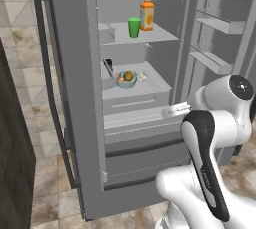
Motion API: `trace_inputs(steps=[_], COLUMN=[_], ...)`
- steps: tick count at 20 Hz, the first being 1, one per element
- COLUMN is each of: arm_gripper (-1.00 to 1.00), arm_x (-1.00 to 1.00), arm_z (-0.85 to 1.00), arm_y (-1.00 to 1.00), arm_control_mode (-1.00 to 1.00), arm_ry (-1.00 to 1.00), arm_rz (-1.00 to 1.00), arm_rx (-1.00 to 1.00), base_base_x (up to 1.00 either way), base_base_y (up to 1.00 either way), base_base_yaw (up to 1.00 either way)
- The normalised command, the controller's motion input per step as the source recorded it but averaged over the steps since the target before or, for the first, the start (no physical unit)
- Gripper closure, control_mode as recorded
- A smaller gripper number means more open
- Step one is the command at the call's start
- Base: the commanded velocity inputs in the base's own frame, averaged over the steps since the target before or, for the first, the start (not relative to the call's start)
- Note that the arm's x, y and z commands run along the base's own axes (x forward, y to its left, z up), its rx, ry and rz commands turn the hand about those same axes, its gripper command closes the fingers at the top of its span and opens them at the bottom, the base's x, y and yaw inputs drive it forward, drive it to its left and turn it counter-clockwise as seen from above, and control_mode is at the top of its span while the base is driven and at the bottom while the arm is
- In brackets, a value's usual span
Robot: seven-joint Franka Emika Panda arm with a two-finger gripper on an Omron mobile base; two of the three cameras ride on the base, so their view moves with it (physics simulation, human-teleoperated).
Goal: Place the tupperware on the second highest shelf of the fridge. Make space for the tupperware among the existing items by rearranging them on the shelves if needed. Close the fridge door when finished.
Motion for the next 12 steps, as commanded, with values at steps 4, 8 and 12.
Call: trace_inputs(steps=[4, 8, 12], arm_gripper=[-1.0, -1.0, -1.0], arm_x=[0.0, 0.0, 0.0], arm_z=[0.0, 0.0, 0.0], arm_y=[0.0, 0.0, 0.03], arm_control_mode=[1.0, -1.0, -1.0], arm_ry=[0.0, 0.0, 0.0], arm_rz=[0.0, 0.0, 0.0], arm_rx=[0.0, 0.0, 0.0], base_base_x=[-0.19, 0.0, 0.0], base_base_y=[0.0, 0.0, 0.0], base_base_yaw=[0.0, 0.0, 0.0])
